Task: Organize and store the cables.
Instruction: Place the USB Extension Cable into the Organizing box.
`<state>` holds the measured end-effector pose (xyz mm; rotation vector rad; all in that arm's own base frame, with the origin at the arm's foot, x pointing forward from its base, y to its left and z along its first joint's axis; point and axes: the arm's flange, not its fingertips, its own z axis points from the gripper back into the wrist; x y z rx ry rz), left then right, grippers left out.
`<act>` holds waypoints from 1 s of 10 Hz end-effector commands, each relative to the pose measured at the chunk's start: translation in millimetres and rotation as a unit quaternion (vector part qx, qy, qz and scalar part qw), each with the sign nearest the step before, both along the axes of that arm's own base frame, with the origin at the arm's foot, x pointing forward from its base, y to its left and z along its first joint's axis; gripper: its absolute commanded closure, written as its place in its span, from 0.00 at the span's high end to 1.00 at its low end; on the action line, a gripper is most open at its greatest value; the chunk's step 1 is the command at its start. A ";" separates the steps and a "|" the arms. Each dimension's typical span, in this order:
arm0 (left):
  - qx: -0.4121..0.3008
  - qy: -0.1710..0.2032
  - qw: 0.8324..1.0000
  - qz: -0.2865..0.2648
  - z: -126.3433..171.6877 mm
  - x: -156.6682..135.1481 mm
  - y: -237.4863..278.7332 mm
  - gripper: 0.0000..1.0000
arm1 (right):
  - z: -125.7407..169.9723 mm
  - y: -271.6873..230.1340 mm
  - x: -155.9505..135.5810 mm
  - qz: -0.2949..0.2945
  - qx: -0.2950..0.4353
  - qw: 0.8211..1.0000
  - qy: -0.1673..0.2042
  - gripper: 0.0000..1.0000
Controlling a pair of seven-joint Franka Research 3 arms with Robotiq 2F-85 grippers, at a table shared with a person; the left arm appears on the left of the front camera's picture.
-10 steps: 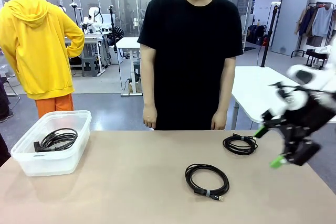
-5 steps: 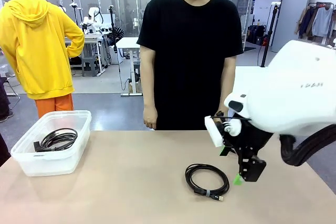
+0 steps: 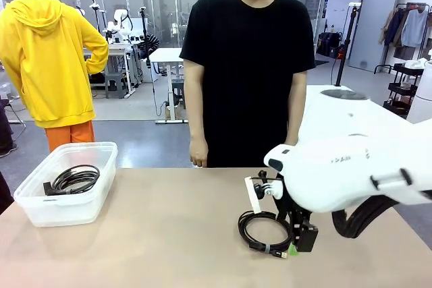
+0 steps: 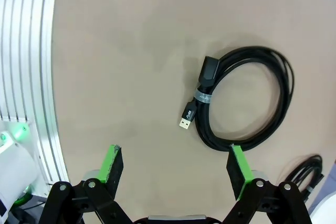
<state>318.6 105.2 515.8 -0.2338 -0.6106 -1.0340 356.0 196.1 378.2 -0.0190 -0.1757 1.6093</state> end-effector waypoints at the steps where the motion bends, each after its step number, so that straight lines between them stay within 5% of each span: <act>1: 0.003 0.011 1.000 0.006 4.3 -1.2 -0.9 1.00 | -17.5 15.1 21.4 -0.043 -0.021 0.999 -0.002 1.00; 10: 0.003 0.011 1.000 0.006 4.3 -1.2 -0.9 1.00 | -65.4 45.1 68.8 -0.088 -0.054 0.995 0.011 1.00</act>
